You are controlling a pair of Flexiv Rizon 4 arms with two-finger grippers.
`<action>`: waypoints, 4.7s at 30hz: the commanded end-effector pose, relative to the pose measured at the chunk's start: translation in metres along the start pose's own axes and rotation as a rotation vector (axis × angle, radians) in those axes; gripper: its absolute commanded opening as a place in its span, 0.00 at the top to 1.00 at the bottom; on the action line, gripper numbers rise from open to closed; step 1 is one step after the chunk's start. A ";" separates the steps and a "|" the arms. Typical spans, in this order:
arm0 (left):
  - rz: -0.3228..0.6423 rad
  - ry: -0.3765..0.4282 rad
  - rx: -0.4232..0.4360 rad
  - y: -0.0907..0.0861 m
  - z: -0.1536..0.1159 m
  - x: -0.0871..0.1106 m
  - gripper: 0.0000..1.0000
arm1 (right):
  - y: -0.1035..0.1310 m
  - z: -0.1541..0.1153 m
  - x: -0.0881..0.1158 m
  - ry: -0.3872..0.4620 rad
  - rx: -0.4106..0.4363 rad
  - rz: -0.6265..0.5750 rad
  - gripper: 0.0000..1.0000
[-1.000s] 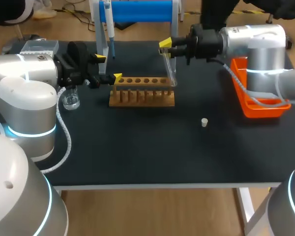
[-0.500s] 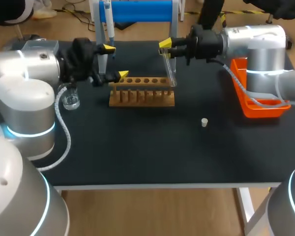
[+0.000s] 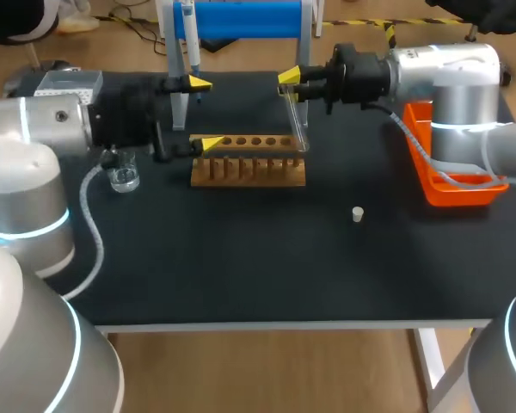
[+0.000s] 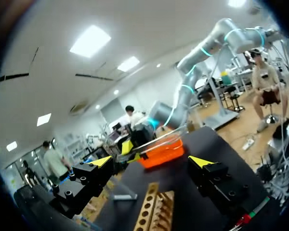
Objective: Invert the test tube, pick up the pipette, mount the tip to pipette, aspirate from beaker and dispense into the tube, eject the tip, return the pipette, and cap with the stopper.
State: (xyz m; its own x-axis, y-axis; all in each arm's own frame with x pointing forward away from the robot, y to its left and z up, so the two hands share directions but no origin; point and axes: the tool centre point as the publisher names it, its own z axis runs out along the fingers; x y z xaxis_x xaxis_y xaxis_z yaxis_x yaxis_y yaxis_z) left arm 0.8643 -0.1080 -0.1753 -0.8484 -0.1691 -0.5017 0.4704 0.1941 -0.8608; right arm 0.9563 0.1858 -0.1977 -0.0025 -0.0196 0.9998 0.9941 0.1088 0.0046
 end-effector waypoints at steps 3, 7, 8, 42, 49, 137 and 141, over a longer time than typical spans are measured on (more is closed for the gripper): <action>0.115 0.066 0.220 0.005 -0.005 -0.007 0.00 | 0.000 -0.001 0.001 -0.004 0.000 0.000 1.00; 0.416 -0.090 0.090 -0.008 -0.009 -0.002 0.00 | 0.000 -0.001 0.001 -0.004 0.000 0.000 1.00; 0.458 -0.101 0.017 -0.010 -0.009 -0.001 0.00 | 0.000 -0.001 0.001 -0.004 0.000 0.000 1.00; 0.980 -0.089 0.043 -0.042 0.030 0.020 0.00 | 0.000 -0.001 0.001 -0.004 0.000 0.000 1.00; 1.065 -0.003 0.103 -0.041 0.058 0.030 0.00 | 0.000 -0.001 0.001 -0.004 0.000 0.000 1.00; 1.080 0.037 0.210 -0.014 0.143 0.035 0.14 | 0.000 -0.001 0.001 -0.004 0.000 0.000 1.00; 1.078 0.036 0.206 -0.013 0.142 0.035 0.14 | 0.000 -0.001 0.001 -0.004 0.000 0.000 1.00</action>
State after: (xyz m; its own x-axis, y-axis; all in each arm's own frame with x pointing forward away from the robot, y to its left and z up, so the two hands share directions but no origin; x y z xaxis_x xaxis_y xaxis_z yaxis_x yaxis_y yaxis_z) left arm 0.8635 -0.2544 -0.1932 0.0248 0.0224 -0.9994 0.9980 0.0569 0.0261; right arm 0.9560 0.1856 -0.1976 -0.0026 -0.0194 0.9998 0.9941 0.1083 0.0047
